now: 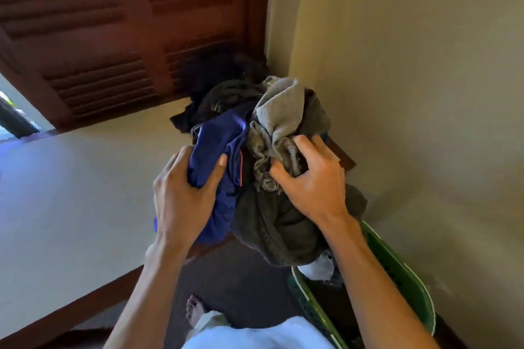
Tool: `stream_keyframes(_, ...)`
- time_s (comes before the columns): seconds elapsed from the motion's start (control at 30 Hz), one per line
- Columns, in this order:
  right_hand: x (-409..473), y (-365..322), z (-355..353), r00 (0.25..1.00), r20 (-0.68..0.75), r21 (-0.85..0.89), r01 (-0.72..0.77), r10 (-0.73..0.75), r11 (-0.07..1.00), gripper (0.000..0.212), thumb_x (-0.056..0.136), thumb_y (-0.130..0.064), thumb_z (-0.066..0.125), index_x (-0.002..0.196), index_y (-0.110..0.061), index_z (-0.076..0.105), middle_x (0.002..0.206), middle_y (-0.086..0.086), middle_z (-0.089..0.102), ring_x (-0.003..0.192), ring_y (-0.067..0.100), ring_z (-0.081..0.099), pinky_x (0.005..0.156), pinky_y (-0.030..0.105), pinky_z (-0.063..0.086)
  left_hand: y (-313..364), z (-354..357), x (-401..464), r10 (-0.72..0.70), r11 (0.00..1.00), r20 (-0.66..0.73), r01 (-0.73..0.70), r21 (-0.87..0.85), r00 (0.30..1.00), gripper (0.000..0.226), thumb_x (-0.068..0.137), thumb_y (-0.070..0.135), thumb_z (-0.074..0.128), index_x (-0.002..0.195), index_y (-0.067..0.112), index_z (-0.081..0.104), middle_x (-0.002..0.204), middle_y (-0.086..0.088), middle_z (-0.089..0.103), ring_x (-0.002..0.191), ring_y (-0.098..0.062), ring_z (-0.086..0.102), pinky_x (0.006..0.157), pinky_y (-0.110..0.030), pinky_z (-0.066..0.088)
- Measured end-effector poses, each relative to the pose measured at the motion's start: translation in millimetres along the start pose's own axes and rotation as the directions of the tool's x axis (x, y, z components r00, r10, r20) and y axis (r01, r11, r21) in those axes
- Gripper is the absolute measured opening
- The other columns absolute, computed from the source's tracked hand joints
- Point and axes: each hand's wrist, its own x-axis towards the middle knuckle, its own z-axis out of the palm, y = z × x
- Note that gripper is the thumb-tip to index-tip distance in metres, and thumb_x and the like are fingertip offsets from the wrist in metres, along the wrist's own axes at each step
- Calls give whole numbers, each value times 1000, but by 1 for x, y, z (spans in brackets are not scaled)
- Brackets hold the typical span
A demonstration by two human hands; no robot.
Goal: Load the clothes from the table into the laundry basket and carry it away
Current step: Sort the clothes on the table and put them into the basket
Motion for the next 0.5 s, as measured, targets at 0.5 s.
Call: stream_keyframes(0.5,-145,186,-137,806,-263,-129,-574,530,809,36,79,-59,58,106,-34,62,95,-3,59,83,20,59,70,37,51,66,181,-63,163,983,489,-98,-155,857,30,96,45,64,106,18,61,94,-2,69,84,-23,65,69,-45,53)
